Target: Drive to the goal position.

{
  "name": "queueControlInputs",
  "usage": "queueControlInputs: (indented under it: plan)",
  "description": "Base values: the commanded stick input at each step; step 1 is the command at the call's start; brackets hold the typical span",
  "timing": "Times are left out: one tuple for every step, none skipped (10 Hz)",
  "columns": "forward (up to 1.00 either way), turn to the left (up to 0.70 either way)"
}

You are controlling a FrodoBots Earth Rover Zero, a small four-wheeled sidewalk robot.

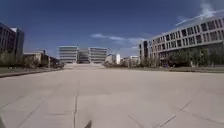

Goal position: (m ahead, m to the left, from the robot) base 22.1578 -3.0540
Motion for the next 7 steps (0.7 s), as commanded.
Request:
queueControlInputs:
  plan:
    - [0.6,-0.01]
    - [0.6,-0.01]
    - [0.6,-0.01]
    - [0.6,-0.01]
    - [0.6,-0.01]
    - [0.6,-0.01]
    - [0.6,-0.01]
